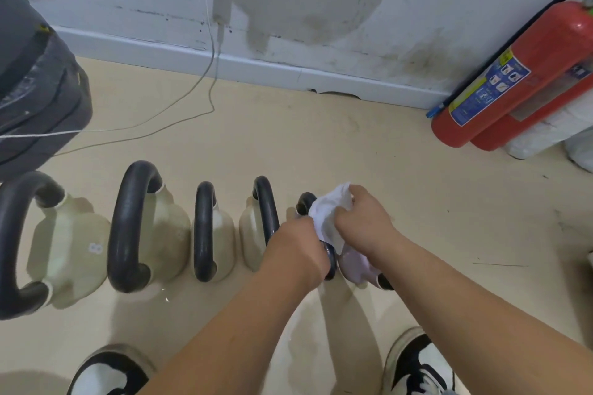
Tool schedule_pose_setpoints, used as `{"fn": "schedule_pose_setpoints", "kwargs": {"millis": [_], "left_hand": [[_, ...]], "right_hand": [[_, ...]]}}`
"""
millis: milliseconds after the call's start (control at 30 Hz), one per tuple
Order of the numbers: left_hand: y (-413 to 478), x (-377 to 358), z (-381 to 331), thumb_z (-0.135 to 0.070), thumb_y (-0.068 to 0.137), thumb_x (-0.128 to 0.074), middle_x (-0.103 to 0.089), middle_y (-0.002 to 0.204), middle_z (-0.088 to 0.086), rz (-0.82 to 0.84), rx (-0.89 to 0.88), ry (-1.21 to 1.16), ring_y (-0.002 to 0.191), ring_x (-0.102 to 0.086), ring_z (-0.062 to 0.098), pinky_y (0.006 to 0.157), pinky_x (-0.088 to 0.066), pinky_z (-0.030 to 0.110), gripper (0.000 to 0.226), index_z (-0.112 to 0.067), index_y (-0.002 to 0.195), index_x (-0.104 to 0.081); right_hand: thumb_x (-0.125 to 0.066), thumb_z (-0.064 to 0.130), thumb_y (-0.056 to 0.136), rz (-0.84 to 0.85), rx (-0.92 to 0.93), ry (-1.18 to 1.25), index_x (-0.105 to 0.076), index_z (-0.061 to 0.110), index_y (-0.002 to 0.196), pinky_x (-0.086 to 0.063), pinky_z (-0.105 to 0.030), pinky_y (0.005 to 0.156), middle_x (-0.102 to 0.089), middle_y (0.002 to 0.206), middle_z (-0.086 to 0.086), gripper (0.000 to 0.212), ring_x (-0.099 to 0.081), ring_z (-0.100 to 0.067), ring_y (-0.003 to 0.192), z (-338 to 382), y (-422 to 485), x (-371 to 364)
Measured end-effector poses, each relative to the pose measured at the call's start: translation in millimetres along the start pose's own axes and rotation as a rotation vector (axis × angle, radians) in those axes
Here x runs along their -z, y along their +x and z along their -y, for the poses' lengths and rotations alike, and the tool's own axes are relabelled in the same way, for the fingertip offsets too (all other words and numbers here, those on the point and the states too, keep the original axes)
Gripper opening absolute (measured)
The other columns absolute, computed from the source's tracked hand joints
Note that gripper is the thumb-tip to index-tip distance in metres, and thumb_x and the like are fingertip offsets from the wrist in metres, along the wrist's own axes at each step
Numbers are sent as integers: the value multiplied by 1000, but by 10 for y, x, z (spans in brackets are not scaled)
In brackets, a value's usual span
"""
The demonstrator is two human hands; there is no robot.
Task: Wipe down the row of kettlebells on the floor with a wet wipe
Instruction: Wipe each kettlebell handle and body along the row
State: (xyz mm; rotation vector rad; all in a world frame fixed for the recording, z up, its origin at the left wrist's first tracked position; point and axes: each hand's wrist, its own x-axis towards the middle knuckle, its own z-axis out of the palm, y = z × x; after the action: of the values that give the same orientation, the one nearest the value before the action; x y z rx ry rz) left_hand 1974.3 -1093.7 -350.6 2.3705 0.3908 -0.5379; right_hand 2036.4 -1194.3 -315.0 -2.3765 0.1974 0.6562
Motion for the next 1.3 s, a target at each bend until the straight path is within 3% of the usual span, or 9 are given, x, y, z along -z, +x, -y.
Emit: {"fn": "schedule_pose_setpoints", "kwargs": {"millis": [133, 200, 267, 333, 500, 667, 867, 1167, 1300], "left_hand": [[-85, -185, -17, -16, 93, -54, -70, 111, 9, 58, 63, -251, 92, -71, 27, 79, -60, 34, 26, -17, 118, -61], [-190, -280, 10, -13, 93, -51, -73, 96, 8, 127, 102, -379, 85, -74, 27, 75, -63, 37, 21, -18, 108, -65], [-291, -369, 85, -7, 87, -43, -67, 71, 8, 234, 146, -381, 78, -76, 33, 69, -64, 41, 20, -14, 92, -62], [-359, -461, 175, -5, 83, -39, -70, 76, 16, 347, 208, -382, 77, -76, 37, 69, -63, 43, 29, -7, 104, -59], [-299, -575, 347, -9, 94, -47, -71, 104, 19, 395, 280, -407, 94, -75, 37, 79, -64, 43, 33, 2, 124, -54], [-167, -655, 360, -7, 86, -40, -69, 105, 19, 417, 319, -501, 86, -76, 40, 72, -65, 48, 45, -13, 128, -54], [-134, -774, 443, -11, 86, -39, -65, 114, 11, 371, 247, -510, 90, -73, 36, 77, -63, 41, 51, -22, 135, -51], [-95, -819, 524, -17, 81, -47, -60, 121, 7, 335, 288, -561, 103, -68, 37, 92, -58, 46, 53, -19, 133, -51], [-57, -856, 568, -9, 88, -48, -63, 111, 9, 294, 246, -489, 100, -64, 27, 90, -54, 36, 41, -14, 128, -54]], "right_hand": [[-49, 24, 102, 26, 150, -103, -43, 20, 152, -40, -25, 104, -51, 152, -4, 51, -55, -18, 130, -72, -47, -225], [-46, 25, 103, 50, 191, -189, -52, 26, 138, -47, -21, 83, -61, 132, -1, 35, -63, -17, 105, -74, -30, -341], [-42, 24, 105, 60, 186, -321, -50, 22, 126, -28, -15, 56, -55, 120, -1, 23, -52, -7, 76, -45, 5, -435], [-39, 18, 103, 64, 187, -458, -45, 16, 125, -23, -21, 54, -49, 117, -3, 23, -44, -6, 70, 14, 95, -519], [-57, 11, 89, 134, 147, -778, -48, 9, 126, -50, -38, 85, -45, 125, -11, 38, -58, -31, 108, 289, 469, -699], [-68, 33, 82, 209, 357, -1359, -62, 25, 119, -47, -35, 81, -55, 109, -1, 38, -55, -25, 106, 435, 661, -864], [-46, 12, 95, 199, 209, -804, -59, 13, 107, -49, -34, 78, -64, 114, -11, 18, -61, -32, 100, 523, 854, -656], [-54, 5, 89, 203, 188, -1071, -47, 16, 72, -52, -32, 78, -52, 78, -1, 21, -56, -24, 82, 464, 720, -761], [-61, 7, 86, 134, 244, -1135, -57, 15, 96, -53, -33, 81, -52, 86, 0, 13, -56, -24, 86, 423, 579, -741]]}}
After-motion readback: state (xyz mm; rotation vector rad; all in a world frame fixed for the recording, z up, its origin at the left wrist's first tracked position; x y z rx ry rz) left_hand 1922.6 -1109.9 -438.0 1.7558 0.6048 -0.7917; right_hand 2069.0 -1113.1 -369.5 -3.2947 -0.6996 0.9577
